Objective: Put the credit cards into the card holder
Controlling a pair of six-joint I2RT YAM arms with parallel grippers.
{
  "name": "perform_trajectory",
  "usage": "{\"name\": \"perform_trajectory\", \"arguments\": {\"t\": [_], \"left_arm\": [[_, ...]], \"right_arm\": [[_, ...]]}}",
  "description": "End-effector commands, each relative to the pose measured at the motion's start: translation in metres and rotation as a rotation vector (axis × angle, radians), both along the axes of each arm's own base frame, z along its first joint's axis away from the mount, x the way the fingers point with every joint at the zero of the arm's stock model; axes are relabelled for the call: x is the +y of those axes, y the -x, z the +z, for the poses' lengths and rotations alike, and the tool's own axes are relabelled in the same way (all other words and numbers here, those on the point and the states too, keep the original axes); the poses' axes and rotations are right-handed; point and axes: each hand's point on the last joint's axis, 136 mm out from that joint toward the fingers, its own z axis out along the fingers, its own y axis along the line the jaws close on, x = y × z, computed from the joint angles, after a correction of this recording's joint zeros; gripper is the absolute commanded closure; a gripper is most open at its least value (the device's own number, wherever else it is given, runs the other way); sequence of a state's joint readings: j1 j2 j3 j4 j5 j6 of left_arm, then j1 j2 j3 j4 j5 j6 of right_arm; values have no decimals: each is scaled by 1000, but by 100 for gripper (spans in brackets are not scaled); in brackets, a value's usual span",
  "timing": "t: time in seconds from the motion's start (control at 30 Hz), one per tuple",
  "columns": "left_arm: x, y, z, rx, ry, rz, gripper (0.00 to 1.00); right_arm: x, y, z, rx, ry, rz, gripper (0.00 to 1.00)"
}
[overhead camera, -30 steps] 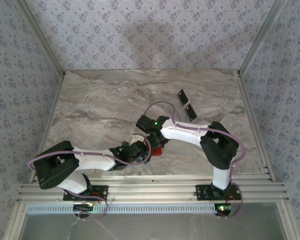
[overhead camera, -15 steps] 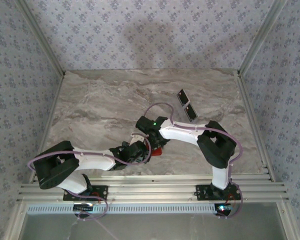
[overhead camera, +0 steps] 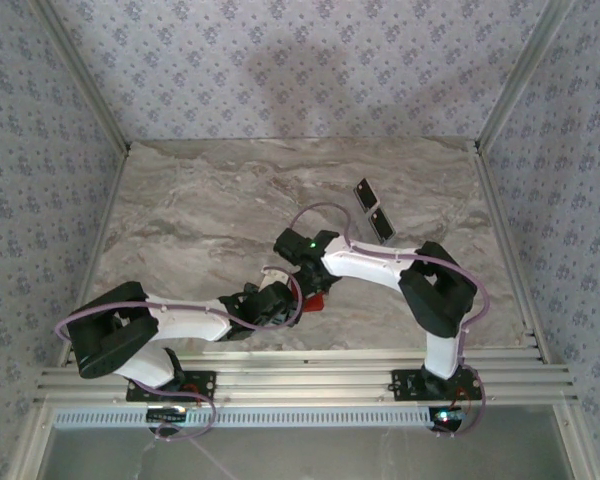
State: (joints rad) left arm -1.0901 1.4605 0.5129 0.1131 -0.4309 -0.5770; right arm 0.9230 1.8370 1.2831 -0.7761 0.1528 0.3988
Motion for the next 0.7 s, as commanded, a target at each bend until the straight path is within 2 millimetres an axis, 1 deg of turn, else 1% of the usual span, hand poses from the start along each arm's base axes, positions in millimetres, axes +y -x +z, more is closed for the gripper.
{"name": "perform_trajectory", "arguments": {"t": [0.0,0.13,0.3,0.67], "left_arm": [[15,5,-16,39,-74,8,0],[15,5,-16,40,-75,7,0],[14,5,-16,40,-74,6,0],[14,4,-16,37,-77,7,0]], "right_arm": [[6,1,16,3,-82,2,100],[14,4,15,31,-121,12,100],[17,7,7,56,-118,24,100],[17,15,-11,107,-101,41,100]]}}
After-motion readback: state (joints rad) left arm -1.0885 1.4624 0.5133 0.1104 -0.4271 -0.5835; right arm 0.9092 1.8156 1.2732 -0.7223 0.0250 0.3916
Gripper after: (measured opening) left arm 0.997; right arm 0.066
